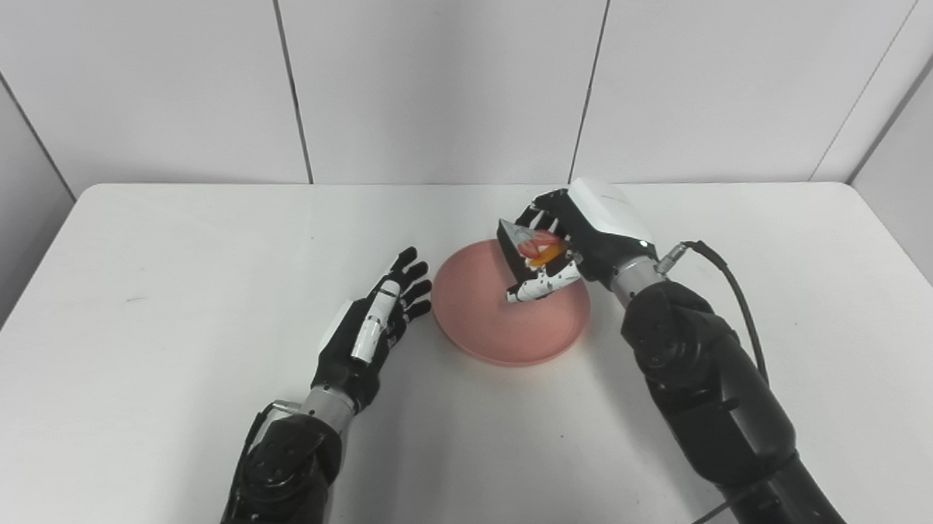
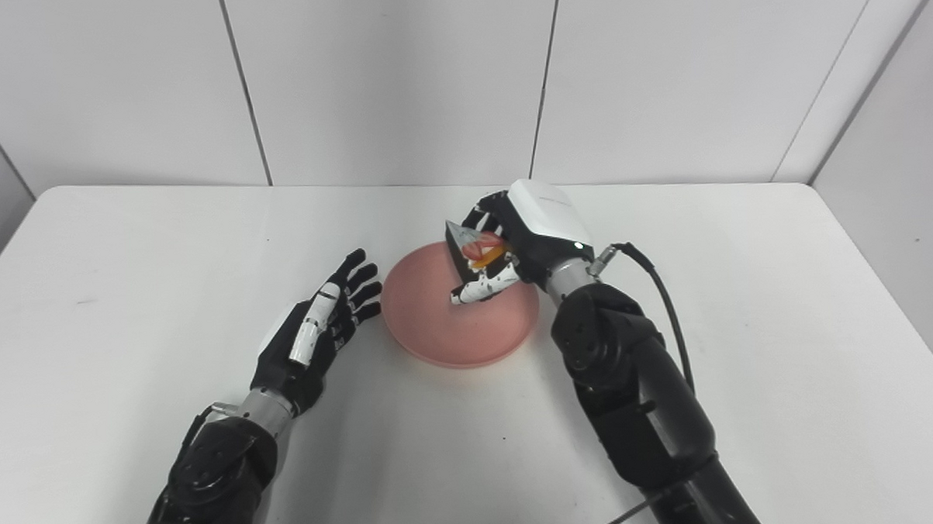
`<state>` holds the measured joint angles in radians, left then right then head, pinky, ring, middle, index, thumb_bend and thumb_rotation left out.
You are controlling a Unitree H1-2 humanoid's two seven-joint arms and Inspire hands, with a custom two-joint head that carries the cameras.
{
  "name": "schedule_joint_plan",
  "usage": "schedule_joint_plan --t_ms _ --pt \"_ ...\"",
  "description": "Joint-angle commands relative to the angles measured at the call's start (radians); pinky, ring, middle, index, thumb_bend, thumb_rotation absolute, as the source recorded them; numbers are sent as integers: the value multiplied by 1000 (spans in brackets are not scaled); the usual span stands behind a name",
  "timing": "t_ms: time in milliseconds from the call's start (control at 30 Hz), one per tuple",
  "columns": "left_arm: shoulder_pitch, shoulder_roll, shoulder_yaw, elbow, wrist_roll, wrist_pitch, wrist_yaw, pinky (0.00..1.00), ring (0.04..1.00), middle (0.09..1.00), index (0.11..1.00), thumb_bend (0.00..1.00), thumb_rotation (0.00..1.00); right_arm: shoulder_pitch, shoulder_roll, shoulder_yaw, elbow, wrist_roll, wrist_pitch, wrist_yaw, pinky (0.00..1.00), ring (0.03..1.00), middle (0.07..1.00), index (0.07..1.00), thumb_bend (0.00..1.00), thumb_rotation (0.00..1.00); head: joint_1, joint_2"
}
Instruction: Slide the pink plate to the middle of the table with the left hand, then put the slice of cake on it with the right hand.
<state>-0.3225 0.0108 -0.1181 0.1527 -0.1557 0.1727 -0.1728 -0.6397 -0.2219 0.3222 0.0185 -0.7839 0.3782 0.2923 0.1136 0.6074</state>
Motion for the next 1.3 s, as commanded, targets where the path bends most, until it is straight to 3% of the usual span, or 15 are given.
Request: schedule_joint_plan --t_ms 0,500,1033,1100,1200,1233,1267 --pt "43 -14 -28 58 26 77 -4 917 945 965 960 364 1000 -56 12 8 1 -9 -43 -41 273 369 460 488 514 127 1 0" --pt "47 0 -21 12 17 120 1 909 932 958 950 363 1000 -53 26 61 93 19 -75 -73 271 365 461 488 515 129 -41 55" --pt "50 3 -15 -21 20 164 11 901 930 954 942 362 1000 -25 -16 113 58 -44 -7 43 275 371 477 490 517 137 -54 77" --pt "50 2 -16 -24 20 167 12 905 933 958 946 362 1000 -23 -19 127 55 -65 8 67 340 444 545 493 518 148 -54 81" --pt "49 3 -19 -26 22 168 11 908 934 959 947 366 1000 -22 -22 142 49 -91 22 91 356 470 573 495 518 153 -54 81" --pt "49 4 -19 -27 22 168 11 908 934 959 947 367 1000 -22 -22 146 48 -100 27 98 362 486 591 609 633 221 -55 83" --pt "49 4 -19 -27 21 167 10 909 935 959 948 366 1000 -24 -23 150 44 -110 37 113 376 513 613 658 675 262 -55 83"
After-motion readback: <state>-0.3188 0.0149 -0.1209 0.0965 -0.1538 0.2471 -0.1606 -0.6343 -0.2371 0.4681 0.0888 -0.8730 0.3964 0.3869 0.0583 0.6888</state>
